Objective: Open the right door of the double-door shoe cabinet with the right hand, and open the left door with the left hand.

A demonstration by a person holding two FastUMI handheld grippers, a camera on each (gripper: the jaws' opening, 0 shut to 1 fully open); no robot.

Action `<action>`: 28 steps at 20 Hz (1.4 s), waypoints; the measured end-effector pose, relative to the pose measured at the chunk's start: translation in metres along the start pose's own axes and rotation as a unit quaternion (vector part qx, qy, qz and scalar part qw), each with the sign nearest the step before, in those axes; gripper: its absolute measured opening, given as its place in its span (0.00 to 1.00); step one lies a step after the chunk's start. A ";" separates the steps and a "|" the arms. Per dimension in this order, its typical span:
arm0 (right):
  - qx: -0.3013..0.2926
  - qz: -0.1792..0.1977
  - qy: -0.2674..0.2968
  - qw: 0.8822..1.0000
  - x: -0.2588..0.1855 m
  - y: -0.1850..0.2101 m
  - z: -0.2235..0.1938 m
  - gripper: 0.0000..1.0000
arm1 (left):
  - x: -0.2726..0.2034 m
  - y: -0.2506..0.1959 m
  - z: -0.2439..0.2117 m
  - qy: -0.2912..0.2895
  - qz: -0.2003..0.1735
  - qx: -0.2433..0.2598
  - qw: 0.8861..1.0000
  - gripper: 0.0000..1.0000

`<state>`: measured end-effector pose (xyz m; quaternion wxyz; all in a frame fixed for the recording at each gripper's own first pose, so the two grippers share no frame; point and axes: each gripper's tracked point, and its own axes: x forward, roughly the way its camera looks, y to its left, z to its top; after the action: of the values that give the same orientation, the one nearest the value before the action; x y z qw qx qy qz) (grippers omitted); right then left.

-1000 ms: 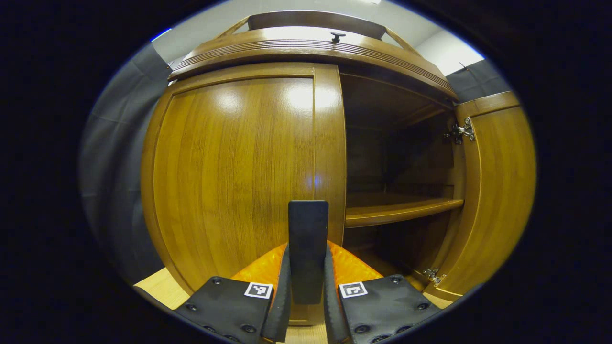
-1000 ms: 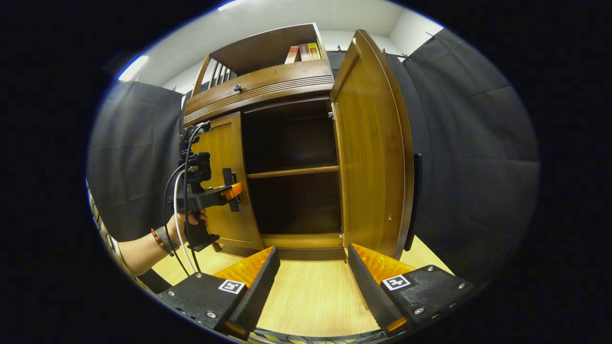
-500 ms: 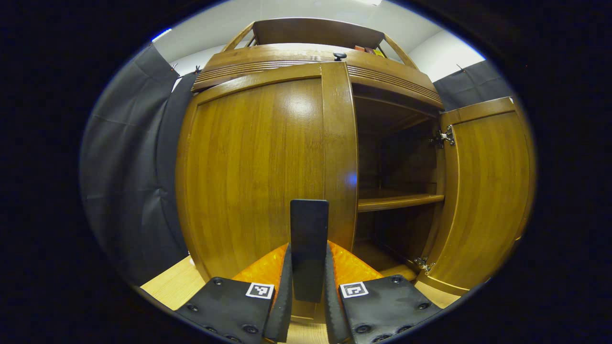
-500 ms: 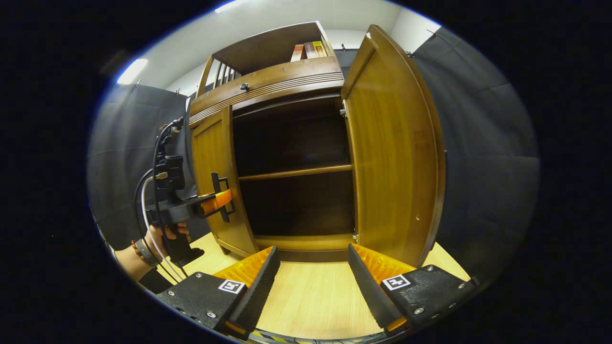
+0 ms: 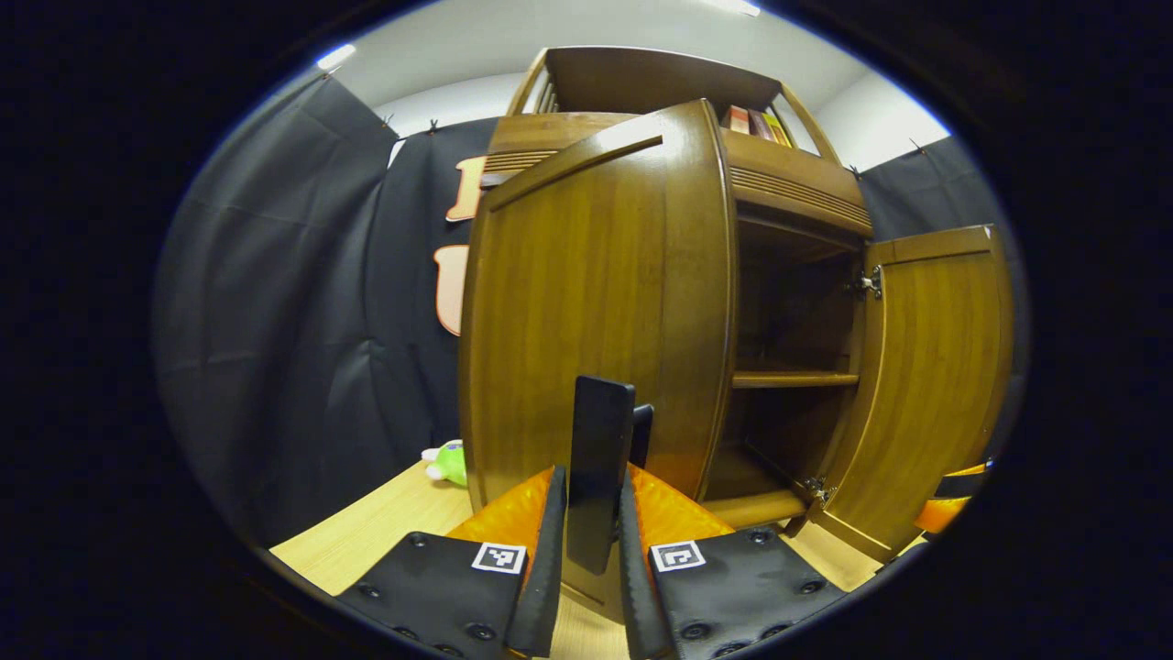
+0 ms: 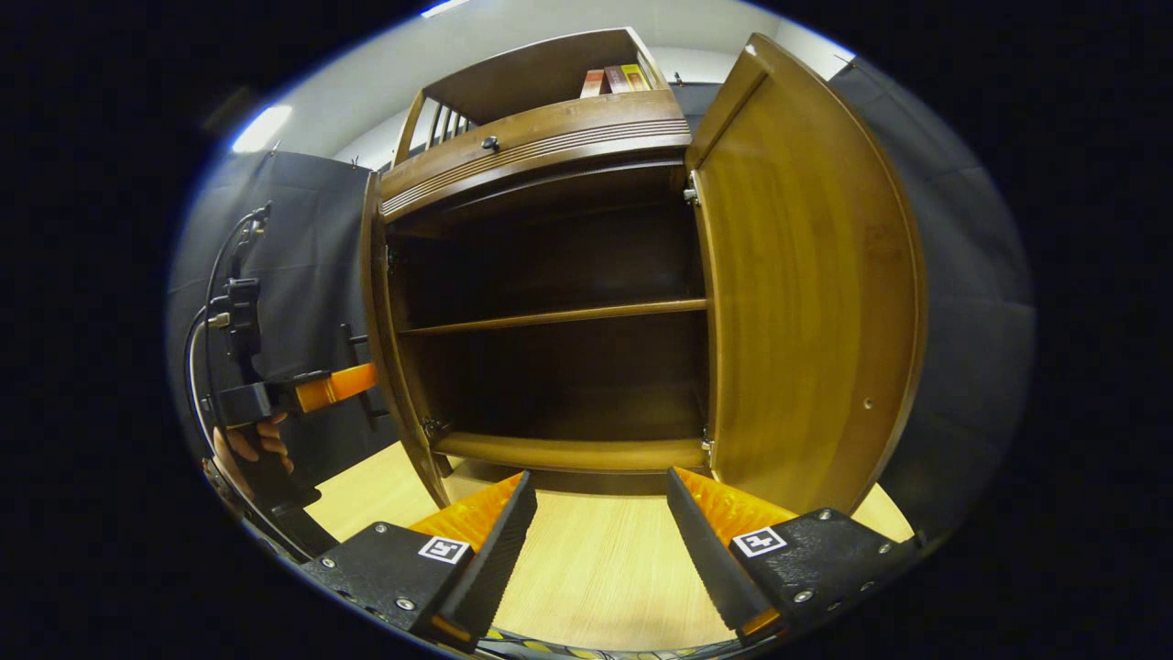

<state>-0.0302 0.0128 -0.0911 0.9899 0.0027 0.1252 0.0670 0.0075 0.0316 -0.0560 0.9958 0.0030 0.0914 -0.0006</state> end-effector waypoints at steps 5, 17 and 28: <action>-0.006 0.019 0.008 1.000 0.011 0.025 -0.004 1.00 | -0.006 0.017 -0.012 0.007 0.035 0.016 0.999 0.37; -0.014 0.049 0.023 0.998 0.026 0.085 -0.015 0.89 | -0.023 0.106 -0.015 0.016 0.015 -0.009 1.000 0.22; 0.000 0.049 0.022 0.999 0.027 0.116 -0.026 0.89 | -0.018 0.161 -0.008 0.012 -0.072 0.002 0.997 0.25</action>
<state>-0.0262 0.1311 -0.1202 0.9823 0.0073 0.1469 0.1157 -0.0118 0.1924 -0.0593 0.9920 -0.0019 0.1030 -0.0725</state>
